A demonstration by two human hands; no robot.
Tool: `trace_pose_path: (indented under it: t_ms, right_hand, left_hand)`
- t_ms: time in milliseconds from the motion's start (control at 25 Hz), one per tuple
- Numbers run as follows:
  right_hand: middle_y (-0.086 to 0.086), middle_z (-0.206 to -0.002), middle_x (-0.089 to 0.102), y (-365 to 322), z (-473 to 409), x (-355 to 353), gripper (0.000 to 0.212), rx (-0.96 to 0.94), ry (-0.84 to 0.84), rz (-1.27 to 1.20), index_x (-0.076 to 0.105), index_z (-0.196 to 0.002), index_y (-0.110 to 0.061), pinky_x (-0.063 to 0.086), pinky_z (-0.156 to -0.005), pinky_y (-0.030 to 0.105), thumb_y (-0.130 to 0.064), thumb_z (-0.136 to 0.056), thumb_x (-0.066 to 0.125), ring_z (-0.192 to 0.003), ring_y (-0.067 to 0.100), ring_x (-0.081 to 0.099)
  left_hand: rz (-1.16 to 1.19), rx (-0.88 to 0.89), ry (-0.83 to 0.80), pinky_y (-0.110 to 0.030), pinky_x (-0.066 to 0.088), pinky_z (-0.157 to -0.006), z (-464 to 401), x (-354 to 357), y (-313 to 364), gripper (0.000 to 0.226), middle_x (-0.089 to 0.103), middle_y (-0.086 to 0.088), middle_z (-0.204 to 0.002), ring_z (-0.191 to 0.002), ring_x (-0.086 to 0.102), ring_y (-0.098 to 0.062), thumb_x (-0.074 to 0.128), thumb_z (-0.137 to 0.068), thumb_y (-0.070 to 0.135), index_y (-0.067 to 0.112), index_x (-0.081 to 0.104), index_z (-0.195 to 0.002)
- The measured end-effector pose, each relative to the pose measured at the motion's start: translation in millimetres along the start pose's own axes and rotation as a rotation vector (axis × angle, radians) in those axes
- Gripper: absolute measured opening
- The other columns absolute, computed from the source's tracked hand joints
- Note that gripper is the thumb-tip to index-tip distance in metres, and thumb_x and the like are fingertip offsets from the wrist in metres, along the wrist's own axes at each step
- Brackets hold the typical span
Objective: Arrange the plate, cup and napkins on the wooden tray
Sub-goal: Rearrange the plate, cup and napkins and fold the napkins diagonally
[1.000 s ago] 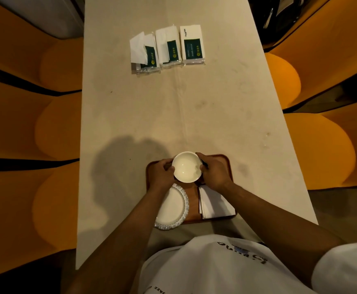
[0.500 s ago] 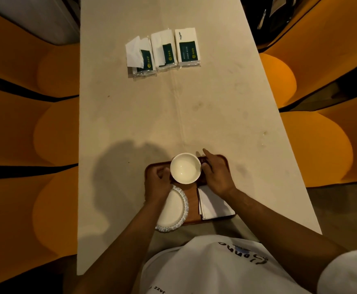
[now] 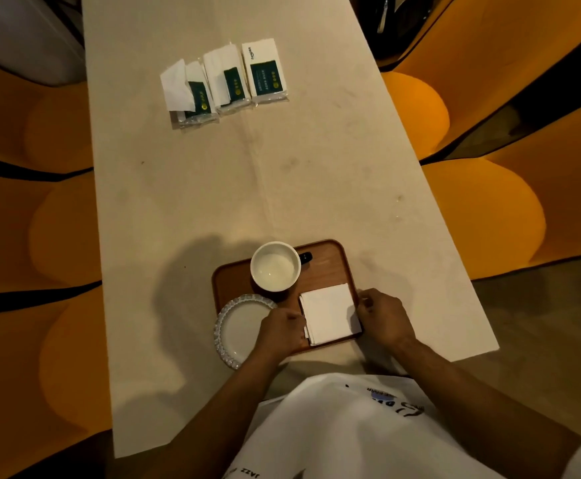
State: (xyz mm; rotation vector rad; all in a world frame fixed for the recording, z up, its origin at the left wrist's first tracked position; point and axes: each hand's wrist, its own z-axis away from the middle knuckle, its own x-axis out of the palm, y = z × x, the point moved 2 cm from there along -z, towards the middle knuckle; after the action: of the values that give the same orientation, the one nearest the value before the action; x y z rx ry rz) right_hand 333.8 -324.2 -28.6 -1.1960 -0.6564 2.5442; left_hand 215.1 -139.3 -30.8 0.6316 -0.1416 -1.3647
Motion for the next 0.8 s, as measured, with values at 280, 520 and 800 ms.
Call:
trace_pose_path:
  t_ms: [280, 520, 800]
  right_hand:
    - [0.007, -0.100, 0.068, 0.3, 1.7, 13.7, 0.019, -0.007, -0.065, 0.178, 0.065, -0.105, -0.013, 0.051, -0.073, 0.031, -0.019, -0.092, 0.052, -0.084, 0.022, 0.063]
    - [0.007, -0.095, 0.070, -4.0, 1.5, 24.3, 0.019, 0.015, -0.078, 0.220, 0.068, -0.099, -0.012, 0.057, -0.075, 0.035, -0.018, -0.090, 0.052, -0.079, 0.021, 0.065]
    - [0.007, -0.113, 0.065, -26.2, -10.1, 19.4, 0.024, -0.208, -0.063, 0.173, 0.063, -0.113, -0.015, 0.053, -0.085, 0.031, -0.022, -0.093, 0.052, -0.093, 0.022, 0.061]
  left_hand:
    - [-0.296, 0.102, 0.092, -0.033, 0.046, -0.102, 10.8, 21.9, 10.8, 0.038, 0.066, -0.011, -0.133, -0.122, 0.060, -0.028, 0.057, -0.093, 0.018, 0.009, 0.065, -0.129]
    - [-0.398, 0.139, 0.103, -0.037, 0.052, -0.084, 12.1, 27.0, 11.2, 0.026, 0.070, -0.015, -0.108, -0.095, 0.064, -0.027, 0.057, -0.093, 0.017, 0.001, 0.067, -0.111]
    - [-0.177, -0.066, 0.016, -0.039, 0.064, -0.069, 9.8, 22.2, 15.2, 0.025, 0.074, -0.020, -0.078, -0.066, 0.073, -0.030, 0.057, -0.088, 0.024, 0.000, 0.065, -0.086]
